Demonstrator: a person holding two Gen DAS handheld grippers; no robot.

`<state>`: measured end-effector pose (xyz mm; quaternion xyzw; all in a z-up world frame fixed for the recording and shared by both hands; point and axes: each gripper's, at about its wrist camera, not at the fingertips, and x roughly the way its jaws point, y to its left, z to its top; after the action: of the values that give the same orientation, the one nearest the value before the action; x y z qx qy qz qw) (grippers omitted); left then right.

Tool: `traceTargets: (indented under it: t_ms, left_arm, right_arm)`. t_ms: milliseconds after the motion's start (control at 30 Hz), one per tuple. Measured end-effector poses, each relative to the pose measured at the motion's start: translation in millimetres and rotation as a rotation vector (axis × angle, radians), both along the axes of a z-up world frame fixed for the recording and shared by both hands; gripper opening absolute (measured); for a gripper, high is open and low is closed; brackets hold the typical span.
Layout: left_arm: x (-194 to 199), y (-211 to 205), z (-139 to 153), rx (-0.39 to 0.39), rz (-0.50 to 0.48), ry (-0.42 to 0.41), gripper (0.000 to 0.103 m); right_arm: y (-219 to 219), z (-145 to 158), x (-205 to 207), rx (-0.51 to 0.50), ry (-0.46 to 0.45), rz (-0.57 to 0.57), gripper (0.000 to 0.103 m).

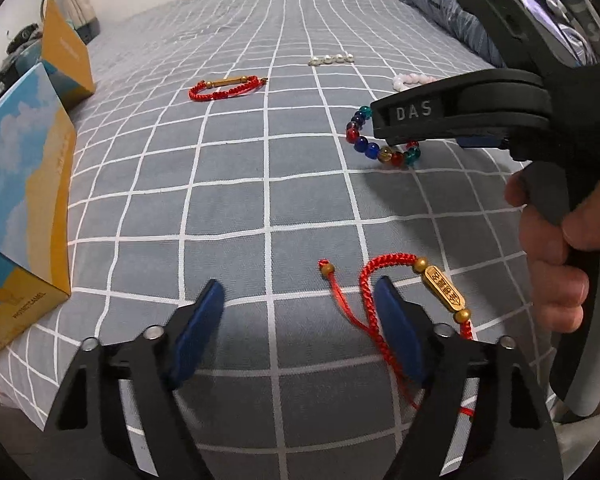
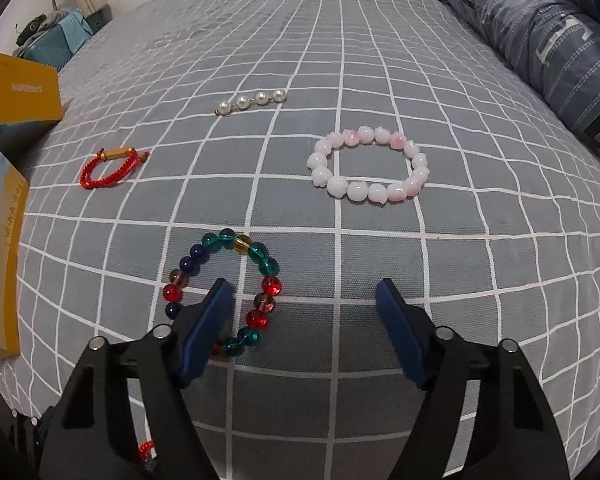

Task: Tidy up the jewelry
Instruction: 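Grasp red cord bracelet with left tool while right tool grasps multicolour bracelet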

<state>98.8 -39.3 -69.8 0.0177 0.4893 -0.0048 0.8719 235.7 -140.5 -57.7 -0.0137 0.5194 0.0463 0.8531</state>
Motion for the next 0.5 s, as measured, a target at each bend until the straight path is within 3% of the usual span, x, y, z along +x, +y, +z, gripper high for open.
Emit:
traceTargets:
  t_ms: [67, 367, 500]
  left_arm:
    - [-2.1, -2.0, 1.2, 0.005, -0.004, -0.003, 0.058]
    - [-5.2, -0.2, 4.5, 0.022, 0.004, -0.005, 0.021]
    - [-3.5, 4.4, 4.6, 0.029, 0.010, -0.006, 0.005]
  right_arm:
    - [1.1, -1.1, -0.2, -0.006, 0.001, -0.003, 0.062]
    - [0.8, 0.4, -2.0, -0.014, 0.000, 0.002, 0.034]
    - [3.5, 0.9, -1.6, -0.018, 0.003, 0.017, 0.016]
